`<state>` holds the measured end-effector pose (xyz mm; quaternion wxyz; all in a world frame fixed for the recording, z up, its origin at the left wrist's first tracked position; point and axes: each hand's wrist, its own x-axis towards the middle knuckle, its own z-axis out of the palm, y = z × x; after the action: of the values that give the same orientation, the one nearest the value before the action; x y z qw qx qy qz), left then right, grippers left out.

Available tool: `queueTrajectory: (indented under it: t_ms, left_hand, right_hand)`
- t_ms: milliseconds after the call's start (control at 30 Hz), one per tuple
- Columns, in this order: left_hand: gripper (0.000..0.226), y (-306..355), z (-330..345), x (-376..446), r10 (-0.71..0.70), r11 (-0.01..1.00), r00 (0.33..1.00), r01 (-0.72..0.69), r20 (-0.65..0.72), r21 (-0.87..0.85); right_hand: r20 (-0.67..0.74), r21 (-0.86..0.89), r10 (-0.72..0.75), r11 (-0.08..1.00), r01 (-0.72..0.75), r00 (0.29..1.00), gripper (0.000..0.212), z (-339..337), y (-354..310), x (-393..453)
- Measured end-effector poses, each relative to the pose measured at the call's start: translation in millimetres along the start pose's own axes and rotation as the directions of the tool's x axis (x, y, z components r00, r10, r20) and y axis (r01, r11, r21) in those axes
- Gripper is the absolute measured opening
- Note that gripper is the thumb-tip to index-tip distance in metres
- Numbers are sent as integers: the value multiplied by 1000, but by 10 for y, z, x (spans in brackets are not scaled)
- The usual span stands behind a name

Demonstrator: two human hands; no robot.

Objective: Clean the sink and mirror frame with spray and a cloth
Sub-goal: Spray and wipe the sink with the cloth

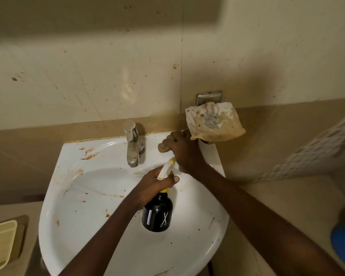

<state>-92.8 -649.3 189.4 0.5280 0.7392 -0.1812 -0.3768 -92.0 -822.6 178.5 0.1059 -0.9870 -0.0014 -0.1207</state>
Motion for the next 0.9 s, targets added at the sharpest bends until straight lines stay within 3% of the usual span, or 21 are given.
queueTrajectory:
  t_ms: [67,133,267,367,600,767,900]
  left_hand:
    - [49,-27,-12,-20,-5,1000,1000,5,30,1]
    - [56,-50,-14,-25,-13,999,999,11,49,30]
    - [49,-66,28,8,-9,995,995,0,97,99]
    - [44,-15,38,49,-10,987,994,-8,112,158]
    - [46,112,-1,120,-32,993,989,15,144,118]
    - [25,184,83,224,4,993,1000,-6,18,115]
    - [59,253,96,248,-43,996,994,34,101,85]
  right_hand:
    - [42,22,-109,994,108,993,40,-84,177,-283]
    - [106,-40,-151,987,156,983,54,-207,359,-655]
    - [209,-99,-71,991,94,975,59,-214,408,-877]
    - [170,-130,22,992,0,985,61,-165,339,-712]
    - [186,-19,-23,999,27,982,75,-335,341,-1397]
    - [110,-52,92,995,-87,990,52,-254,258,-1059]
    - [89,-74,18,997,-12,996,55,-255,299,-1251]
